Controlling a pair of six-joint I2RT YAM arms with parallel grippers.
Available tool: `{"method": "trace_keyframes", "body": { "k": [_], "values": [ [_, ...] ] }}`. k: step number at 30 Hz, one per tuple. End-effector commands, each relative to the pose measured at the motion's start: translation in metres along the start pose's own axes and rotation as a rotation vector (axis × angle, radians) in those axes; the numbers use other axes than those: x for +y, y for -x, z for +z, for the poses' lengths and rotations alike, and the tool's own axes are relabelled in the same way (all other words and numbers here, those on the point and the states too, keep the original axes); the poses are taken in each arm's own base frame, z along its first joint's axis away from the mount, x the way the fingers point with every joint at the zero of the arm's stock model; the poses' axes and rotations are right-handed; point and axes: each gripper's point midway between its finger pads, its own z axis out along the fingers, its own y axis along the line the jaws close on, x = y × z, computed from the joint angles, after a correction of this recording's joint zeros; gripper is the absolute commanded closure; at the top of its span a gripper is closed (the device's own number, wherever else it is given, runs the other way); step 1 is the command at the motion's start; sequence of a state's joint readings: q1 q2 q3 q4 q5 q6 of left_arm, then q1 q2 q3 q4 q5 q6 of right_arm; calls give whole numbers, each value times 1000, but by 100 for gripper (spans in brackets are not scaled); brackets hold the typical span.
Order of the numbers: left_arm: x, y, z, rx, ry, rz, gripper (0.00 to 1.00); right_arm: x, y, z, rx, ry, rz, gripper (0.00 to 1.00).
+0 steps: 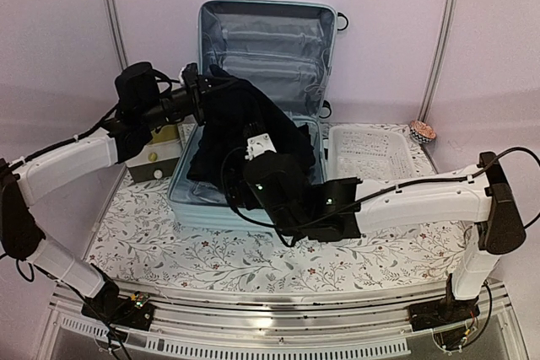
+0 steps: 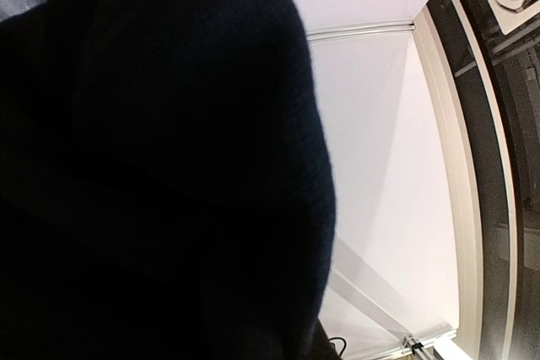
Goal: Open, take out, and arrange the luggage
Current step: Pick up the clothes from the opened luggage.
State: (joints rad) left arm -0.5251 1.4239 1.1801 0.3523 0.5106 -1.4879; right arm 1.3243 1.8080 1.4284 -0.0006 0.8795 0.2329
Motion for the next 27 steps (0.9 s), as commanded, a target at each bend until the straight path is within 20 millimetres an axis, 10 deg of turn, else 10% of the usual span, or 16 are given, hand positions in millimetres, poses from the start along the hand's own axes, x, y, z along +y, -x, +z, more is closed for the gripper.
{"method": "trace_keyframes", "body": {
  "k": [1,7,16,22,27],
  "values": [
    [-86,-1,-7,-50,-199,127,100,-33,-20,24,62,-184,-21,1],
    [-107,2,-7,-83,-206,162,100,-45,-71,41,222,-191,-30,1],
    [-125,50,-2,-174,-194,230,100,-96,-168,-10,451,-217,-41,1],
    [-131,79,-2,-216,-186,258,100,-121,-178,-30,502,-256,-87,1],
    [-129,87,-3,-223,-177,261,100,-146,-170,-37,504,-301,-53,24]
  ]
}}
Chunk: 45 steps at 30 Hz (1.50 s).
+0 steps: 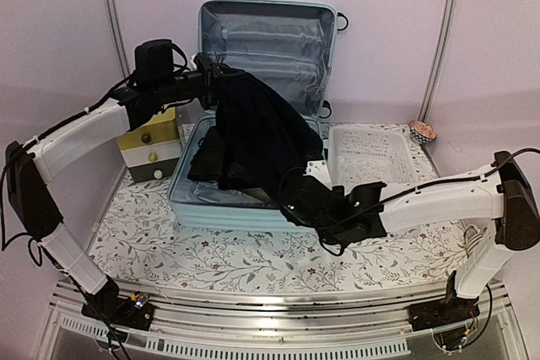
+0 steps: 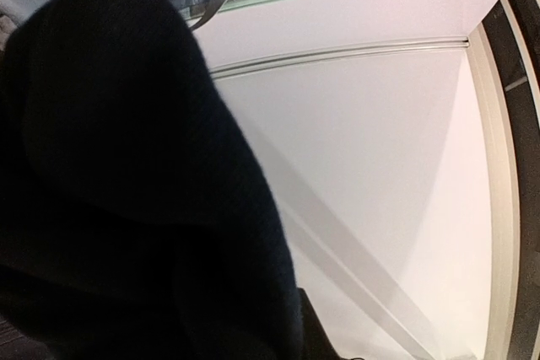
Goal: Open, take out, and arrange the luggage
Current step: Pick up the clothes from the opened luggage.
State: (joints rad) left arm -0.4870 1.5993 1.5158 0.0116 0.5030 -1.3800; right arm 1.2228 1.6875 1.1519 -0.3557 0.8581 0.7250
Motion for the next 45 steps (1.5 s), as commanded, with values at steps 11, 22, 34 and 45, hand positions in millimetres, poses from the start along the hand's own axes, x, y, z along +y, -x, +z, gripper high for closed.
{"method": "trace_keyframes", "body": {
  "k": [11,22,34,45],
  "values": [
    [-122,66,-56,-264,-320,217,100,-46,-7,-19,144,59,-250,75],
    [-186,89,-31,-214,-441,272,100,-96,127,-22,-13,125,-97,97],
    [-226,58,-98,-307,-503,343,100,-94,208,-98,-128,313,-295,98],
    [-191,83,-87,-364,-435,300,100,-108,240,-49,-135,252,-280,98]
  ]
}}
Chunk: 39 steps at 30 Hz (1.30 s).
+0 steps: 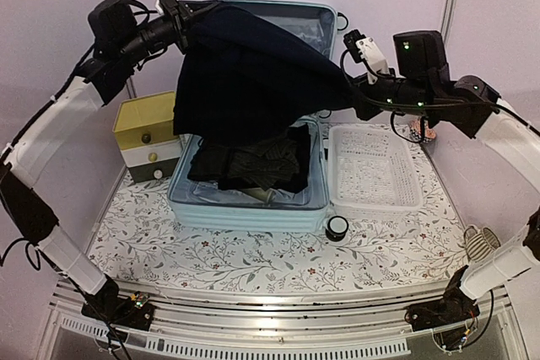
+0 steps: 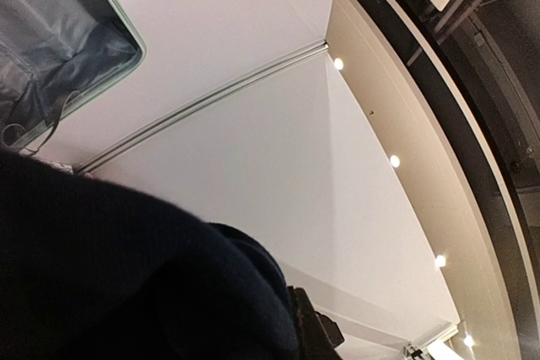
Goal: Open, take out, and arrange the luggage
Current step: Pick up the clothes from the opened luggage.
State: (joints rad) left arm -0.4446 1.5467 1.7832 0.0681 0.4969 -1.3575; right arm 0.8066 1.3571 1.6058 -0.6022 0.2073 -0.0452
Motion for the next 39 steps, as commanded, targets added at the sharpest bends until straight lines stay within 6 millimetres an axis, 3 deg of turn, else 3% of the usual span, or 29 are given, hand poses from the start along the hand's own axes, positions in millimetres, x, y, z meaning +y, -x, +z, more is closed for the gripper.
{"method": "trace_keyframes", "body": {
  "k": [1,4,6,8,10,12,13,14,15,16,18,21,24,28,33,36,39],
  "values": [
    [-21,75,-1,-226,-100,131,100,-60,1,31,59,-138,20,98],
    [-14,109,22,-198,-84,169,100,-97,33,53,18,-191,67,98],
    [-18,126,30,-185,-116,175,100,-117,65,56,-30,-230,82,98],
    [-25,137,29,-176,-162,182,100,-125,83,57,-52,-251,84,98],
    [-9,134,29,-116,-139,167,100,-124,84,59,-52,-238,81,98],
    [17,118,26,-53,-85,154,100,-117,61,66,-5,-203,81,98],
    [33,106,20,-29,-64,140,100,-112,39,73,43,-181,81,98],
    [34,91,6,-22,-70,141,100,-105,-1,86,128,-160,85,98],
    [61,78,-5,-20,-42,109,100,-99,-26,88,171,-142,101,98],
    [109,59,-21,-16,23,54,100,-93,-57,91,226,-122,113,98],
    [156,29,-50,3,108,5,100,-79,-111,88,311,-88,179,98],
    [218,-30,-91,93,198,-95,100,-50,-176,78,424,-1,252,98],
    [256,-83,-129,175,272,-166,100,-11,-218,62,514,74,282,98],
    [277,-127,-169,237,358,-211,100,25,-243,42,577,163,304,97],
    [276,-148,-201,239,451,-189,100,59,-259,25,633,307,363,86],
    [277,-152,-213,240,484,-167,100,68,-255,20,625,352,399,56],
    [287,-161,-219,278,517,-167,100,77,-239,13,581,423,438,37]
  ]
}}
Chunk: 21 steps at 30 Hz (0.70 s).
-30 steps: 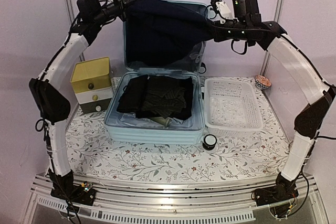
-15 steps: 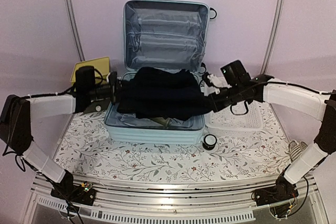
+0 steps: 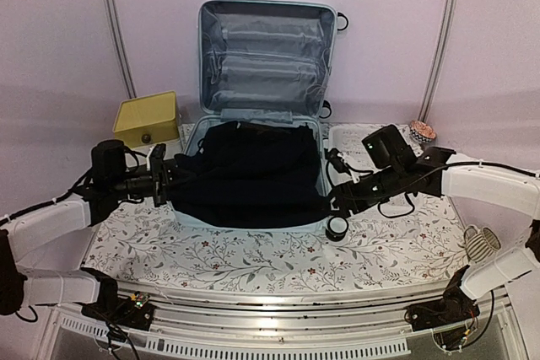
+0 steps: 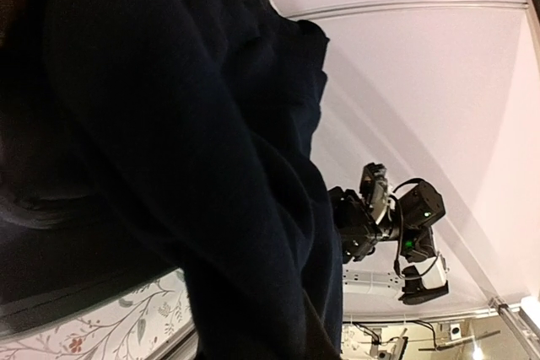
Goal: Open, take out, and arrange the luggage
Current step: Pick up the clothes from the opened luggage.
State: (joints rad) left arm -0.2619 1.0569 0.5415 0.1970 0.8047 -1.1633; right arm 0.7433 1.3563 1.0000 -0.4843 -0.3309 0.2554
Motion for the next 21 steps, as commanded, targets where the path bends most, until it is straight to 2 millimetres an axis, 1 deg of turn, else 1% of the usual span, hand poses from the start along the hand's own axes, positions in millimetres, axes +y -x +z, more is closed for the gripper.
{"method": "trace_keyframes", "body": {
  "k": [1,2,4,6,8,11,14,15,19,21],
  "values": [
    [35,-3,-6,12,105,4,100,9,-10,-18,9,68,81,33],
    [41,-6,-6,31,120,9,100,19,-11,-21,12,122,80,29],
    [50,-11,-5,55,148,13,100,28,-13,-28,3,171,87,25],
    [54,-15,-6,66,161,26,100,32,-11,-35,-18,191,109,21],
    [58,-17,-8,69,181,40,100,33,-7,-41,-47,217,153,20],
    [63,-20,-11,75,207,59,100,30,6,-45,-122,245,262,20],
    [66,-25,-11,96,207,63,100,29,7,-34,-146,271,371,19],
    [67,-27,-12,103,206,61,100,28,3,-25,-131,262,425,18],
    [71,-35,-13,133,212,67,100,38,-9,9,-70,268,498,16],
    [75,-39,-15,146,225,74,100,45,-11,20,-56,300,522,16]
  ]
}}
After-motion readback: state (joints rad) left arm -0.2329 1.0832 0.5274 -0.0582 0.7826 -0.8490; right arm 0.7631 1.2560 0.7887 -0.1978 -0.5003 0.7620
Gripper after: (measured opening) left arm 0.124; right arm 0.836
